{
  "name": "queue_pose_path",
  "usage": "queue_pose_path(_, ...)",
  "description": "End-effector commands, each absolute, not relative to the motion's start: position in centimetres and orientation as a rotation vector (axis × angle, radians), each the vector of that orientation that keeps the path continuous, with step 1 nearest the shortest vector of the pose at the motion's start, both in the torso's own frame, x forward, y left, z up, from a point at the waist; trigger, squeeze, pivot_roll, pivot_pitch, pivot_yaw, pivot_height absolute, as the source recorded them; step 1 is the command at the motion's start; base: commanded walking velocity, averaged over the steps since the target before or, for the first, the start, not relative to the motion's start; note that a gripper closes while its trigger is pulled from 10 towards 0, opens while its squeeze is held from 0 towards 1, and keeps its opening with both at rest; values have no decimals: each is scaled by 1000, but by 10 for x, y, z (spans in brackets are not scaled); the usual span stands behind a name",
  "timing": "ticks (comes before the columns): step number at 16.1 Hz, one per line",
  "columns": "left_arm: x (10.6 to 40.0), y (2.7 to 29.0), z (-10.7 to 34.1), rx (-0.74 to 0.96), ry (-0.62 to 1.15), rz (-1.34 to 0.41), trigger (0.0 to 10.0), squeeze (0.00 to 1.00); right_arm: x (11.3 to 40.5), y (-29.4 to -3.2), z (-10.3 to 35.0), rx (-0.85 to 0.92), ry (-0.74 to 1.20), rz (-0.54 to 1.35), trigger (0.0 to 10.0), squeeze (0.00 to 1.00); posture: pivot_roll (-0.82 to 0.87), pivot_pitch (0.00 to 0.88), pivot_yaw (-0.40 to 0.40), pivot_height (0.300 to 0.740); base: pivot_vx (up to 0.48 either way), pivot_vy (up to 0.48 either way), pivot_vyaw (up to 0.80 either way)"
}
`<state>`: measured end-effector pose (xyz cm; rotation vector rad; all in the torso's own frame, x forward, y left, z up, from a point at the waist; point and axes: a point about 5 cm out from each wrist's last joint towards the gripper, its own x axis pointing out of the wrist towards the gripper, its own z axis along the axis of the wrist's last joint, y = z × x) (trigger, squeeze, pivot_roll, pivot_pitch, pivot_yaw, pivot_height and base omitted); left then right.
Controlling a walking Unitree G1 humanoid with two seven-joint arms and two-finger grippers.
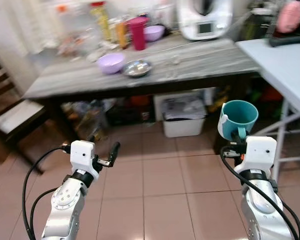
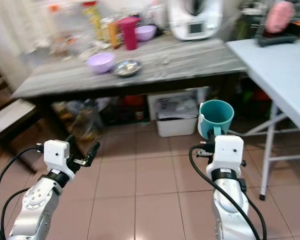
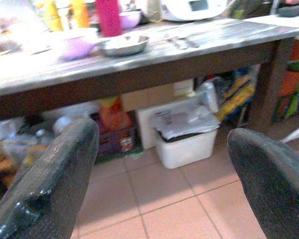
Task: Setting the table
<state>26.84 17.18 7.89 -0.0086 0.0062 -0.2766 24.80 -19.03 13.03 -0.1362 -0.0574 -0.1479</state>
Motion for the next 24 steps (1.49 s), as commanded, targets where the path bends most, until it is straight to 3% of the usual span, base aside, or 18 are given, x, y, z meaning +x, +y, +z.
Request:
queue_pose_path(1,272,171,85,-3,-8,-285,10000,0,249,-187,138,-121,-92,-147,10000,0,-343,0,134,740,461,0,-800)
queue_pose_path(6,272,166,85,-9,-4,-303,10000,0,250,-186,137,-119,-90,-147,10000,0,-346,1,140,740,461,0,-763)
queue_pose_path(11,272,162,85,-15,0,-316,10000,0,250,-185,139,-142,-98,-143,10000,0,-349,4,142,740,461,0,0)
queue_pose_path(24,272,156,89,-30,-7,-323,10000,0,254,-181,145,-160,-123,-126,10000,0,-347,13,133,740,460,0,413)
